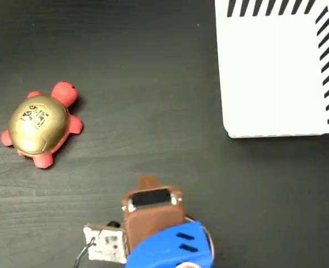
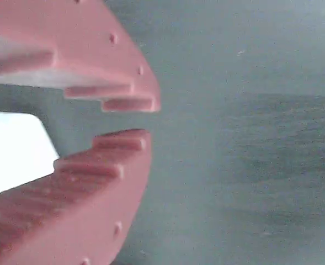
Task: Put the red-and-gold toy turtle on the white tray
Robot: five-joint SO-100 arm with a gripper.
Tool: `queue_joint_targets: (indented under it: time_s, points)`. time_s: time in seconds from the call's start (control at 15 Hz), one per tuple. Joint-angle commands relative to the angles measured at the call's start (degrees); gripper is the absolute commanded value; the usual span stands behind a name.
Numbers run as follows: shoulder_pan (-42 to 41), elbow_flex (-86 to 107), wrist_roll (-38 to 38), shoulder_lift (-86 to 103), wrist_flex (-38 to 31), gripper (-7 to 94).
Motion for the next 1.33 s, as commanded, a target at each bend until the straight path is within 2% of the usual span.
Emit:
queue_joint_targets:
  time_s: [0.0,0.13,0.2,0.4,0.53,0.73,0.87,1.27]
  points:
    - [-0.18,-2.11,-1.05,-7.65,-3.52,0]
    - [-0.18,-8.53,-8.35,-19.86,-7.47,0]
    - [-0.18,-14.94,-12.83,-27.60,-7.21,0]
    - [-0.79,-41.66,-22.41,-52.12,0.44,0]
    - [-2.99,-59.94,-24.26,-66.18,8.26,0]
    - [-8.79,-75.23,-24.96,-75.41,15.47,0]
    - [-12.22,-83.85,-28.12,-81.91,22.41,0]
    - [-16.26,-90.97,-32.70,-93.78,24.17,0]
